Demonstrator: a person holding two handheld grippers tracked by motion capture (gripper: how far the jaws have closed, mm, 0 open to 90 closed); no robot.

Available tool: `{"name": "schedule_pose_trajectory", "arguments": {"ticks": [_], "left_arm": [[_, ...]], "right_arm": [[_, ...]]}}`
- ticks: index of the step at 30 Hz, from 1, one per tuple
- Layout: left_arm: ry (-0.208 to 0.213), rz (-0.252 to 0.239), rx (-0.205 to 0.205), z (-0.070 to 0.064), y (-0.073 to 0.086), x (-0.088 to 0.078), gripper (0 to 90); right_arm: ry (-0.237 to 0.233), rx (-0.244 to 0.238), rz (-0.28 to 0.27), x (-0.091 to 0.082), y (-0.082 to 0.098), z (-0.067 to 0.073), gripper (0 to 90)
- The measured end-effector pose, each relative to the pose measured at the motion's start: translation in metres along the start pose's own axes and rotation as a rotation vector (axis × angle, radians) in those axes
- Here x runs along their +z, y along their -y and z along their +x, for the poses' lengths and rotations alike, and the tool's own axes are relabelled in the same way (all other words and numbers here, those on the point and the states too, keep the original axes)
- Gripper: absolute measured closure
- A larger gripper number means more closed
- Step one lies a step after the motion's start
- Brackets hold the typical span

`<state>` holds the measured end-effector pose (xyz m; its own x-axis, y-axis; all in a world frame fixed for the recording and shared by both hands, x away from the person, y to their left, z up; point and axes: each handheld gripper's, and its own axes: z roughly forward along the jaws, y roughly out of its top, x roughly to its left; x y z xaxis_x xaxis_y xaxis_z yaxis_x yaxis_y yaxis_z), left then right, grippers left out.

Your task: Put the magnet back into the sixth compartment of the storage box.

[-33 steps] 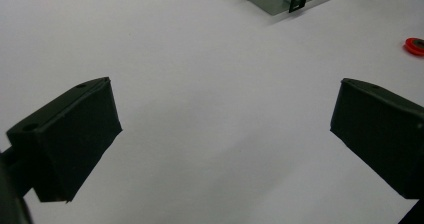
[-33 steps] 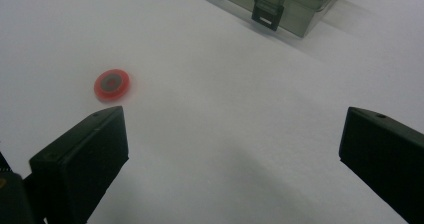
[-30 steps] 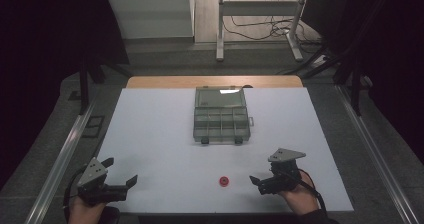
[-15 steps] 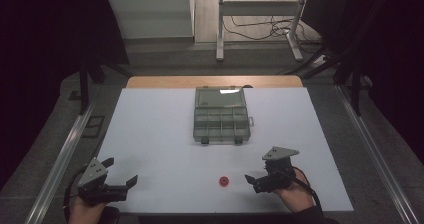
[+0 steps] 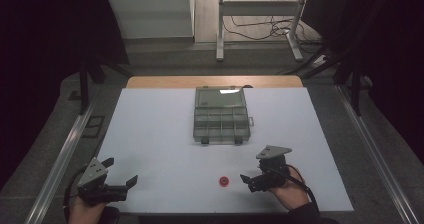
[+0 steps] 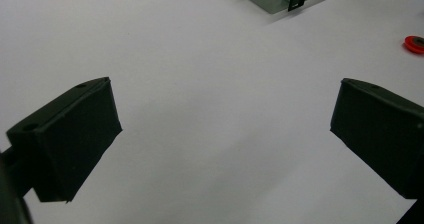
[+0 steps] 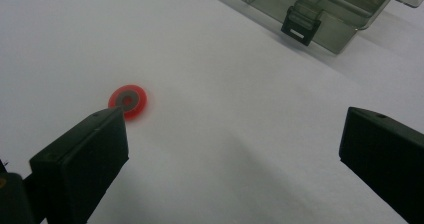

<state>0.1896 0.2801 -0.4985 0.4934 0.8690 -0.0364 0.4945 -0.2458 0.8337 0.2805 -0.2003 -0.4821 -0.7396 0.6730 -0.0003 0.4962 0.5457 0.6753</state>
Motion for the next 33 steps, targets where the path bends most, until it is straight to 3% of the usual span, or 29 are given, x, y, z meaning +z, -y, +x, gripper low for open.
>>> {"name": "schedule_pose_trajectory", "arguments": {"ticks": [33], "left_arm": [[0.005, -0.002, 0.0, 0.0, 0.0, 0.0, 0.0]], "right_arm": [[-0.029, -0.04, 0.069, 0.017, -0.018, 0.015, 0.0]]}}
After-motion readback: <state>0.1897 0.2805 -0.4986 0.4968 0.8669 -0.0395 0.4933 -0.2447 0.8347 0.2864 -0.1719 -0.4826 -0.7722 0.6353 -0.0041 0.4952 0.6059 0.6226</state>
